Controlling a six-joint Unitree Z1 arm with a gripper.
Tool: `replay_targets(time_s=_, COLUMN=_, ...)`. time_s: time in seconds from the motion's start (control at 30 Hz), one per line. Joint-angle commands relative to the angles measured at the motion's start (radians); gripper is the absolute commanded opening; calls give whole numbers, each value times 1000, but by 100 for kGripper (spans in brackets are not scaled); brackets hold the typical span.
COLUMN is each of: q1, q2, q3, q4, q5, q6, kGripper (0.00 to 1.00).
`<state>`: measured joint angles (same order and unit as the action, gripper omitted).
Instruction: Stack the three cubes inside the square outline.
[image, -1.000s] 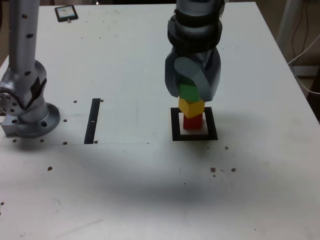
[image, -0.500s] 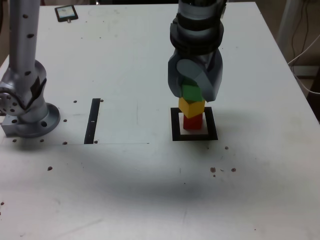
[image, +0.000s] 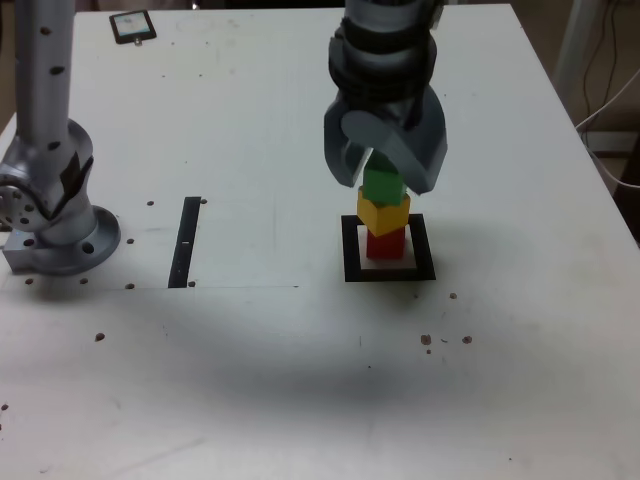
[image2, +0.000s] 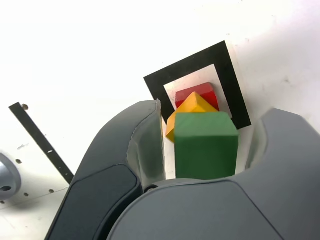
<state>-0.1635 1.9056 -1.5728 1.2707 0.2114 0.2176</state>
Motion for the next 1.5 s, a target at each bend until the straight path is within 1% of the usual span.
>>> replay_targets(time_s=0.0, q1=-4, q2=-21, q3=-5, q4=15, q5=4, q6=2, kGripper=99)
replay_targets(time_s=0.1, q1=-11, q2=-56, q3=-10, q4=47, q5=6, q6=4, kGripper=99)
replay_targets(time_s=0.2, q1=-20, q2=-116, q3=-12, q4=90, q5=3, q6=7, kGripper=99)
replay_targets(time_s=0.47, q1=-24, q2=-256, q3=11, q4=212, q5=-33, q6=-15, kGripper=99)
replay_targets(time_s=0.6, q1=-24, q2=-317, q3=66, q4=236, q5=-49, q6=-55, kGripper=99)
replay_targets(time_s=0.73, q1=-24, q2=-390, q3=194, q4=190, q5=-73, q6=-110, kGripper=99)
replay_targets(time_s=0.87, q1=-25, q2=-475, q3=353, q4=119, q5=-90, q6=-169, kGripper=99)
replay_targets(time_s=0.97, q1=-25, q2=-511, q3=481, q4=53, q5=-99, q6=-205, kGripper=99)
replay_targets(time_s=1.1, q1=-24, q2=-514, q3=648, q4=-52, q5=-99, q6=-253, kGripper=99)
replay_targets(time_s=1.17, q1=-24, q2=-505, q3=697, q4=-79, q5=-93, q6=-275, kGripper=99)
replay_targets(time_s=1.23, q1=-24, q2=-493, q3=725, q4=-90, q5=-96, q6=-288, kGripper=99)
replay_targets(time_s=1.4, q1=-25, q2=-455, q3=780, q4=-103, q5=-145, q6=-307, kGripper=99)
replay_targets(time_s=1.47, q1=-25, q2=-451, q3=790, q4=-104, q5=-155, q6=-312, kGripper=99)
